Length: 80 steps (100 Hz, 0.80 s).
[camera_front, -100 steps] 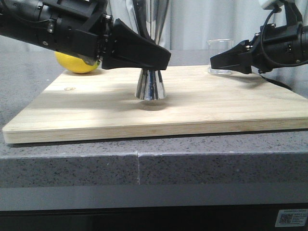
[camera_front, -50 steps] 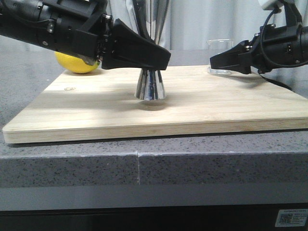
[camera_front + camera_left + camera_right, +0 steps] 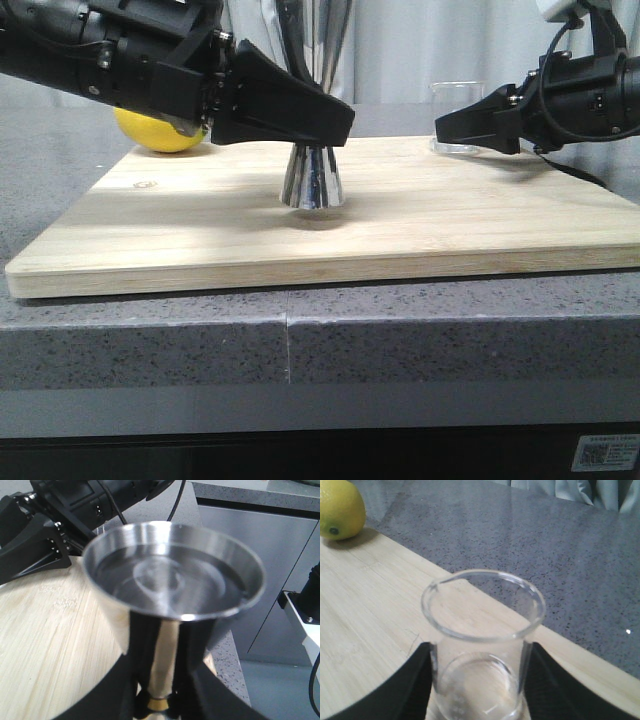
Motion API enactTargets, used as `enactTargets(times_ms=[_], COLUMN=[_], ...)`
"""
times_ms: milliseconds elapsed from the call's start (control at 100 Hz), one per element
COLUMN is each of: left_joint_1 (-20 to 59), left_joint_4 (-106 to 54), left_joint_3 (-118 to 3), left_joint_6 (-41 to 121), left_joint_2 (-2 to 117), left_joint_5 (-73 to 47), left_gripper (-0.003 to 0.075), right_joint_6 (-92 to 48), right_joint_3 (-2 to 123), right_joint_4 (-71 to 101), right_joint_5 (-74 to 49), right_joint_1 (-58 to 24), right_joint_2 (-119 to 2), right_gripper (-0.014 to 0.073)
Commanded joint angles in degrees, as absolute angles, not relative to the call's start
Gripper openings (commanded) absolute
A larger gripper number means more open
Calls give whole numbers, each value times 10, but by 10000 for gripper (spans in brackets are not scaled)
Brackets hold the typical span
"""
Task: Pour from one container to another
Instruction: 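Lower the beaker onto the board's far corner with the right gripper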
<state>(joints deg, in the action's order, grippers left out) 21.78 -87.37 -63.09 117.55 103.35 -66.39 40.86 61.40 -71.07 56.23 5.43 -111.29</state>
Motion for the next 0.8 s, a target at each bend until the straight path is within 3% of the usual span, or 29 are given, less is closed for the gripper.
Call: enactTargets(times_ms=[0,150,450,640,790], left_joint_1=[223,223,223,223,223], left_joint_4=[-915,-915,-915,-915,-915], left_joint_3=[-649,-649,-649,-649,-649], left_joint_6=[1171,1171,1171,1171,1171], left_joint_2=[1002,1002,1002,1002,1002], left_joint_5=[-716,-716,-716,-716,-716], left_gripper=[-12,-12,-12,-12,-12], right_joint_6=[405,405,405,405,405], right_joint_3=[624,624,624,624,624], right_joint_4=[-708,-708,-708,-708,-707], right_joint_5=[555,548,545,545,545], right_joint_1=[58,58,58,58,58], right_joint_2=[-1096,-1096,-1096,-1096,-1096], right_gripper=[142,217,225,316,331])
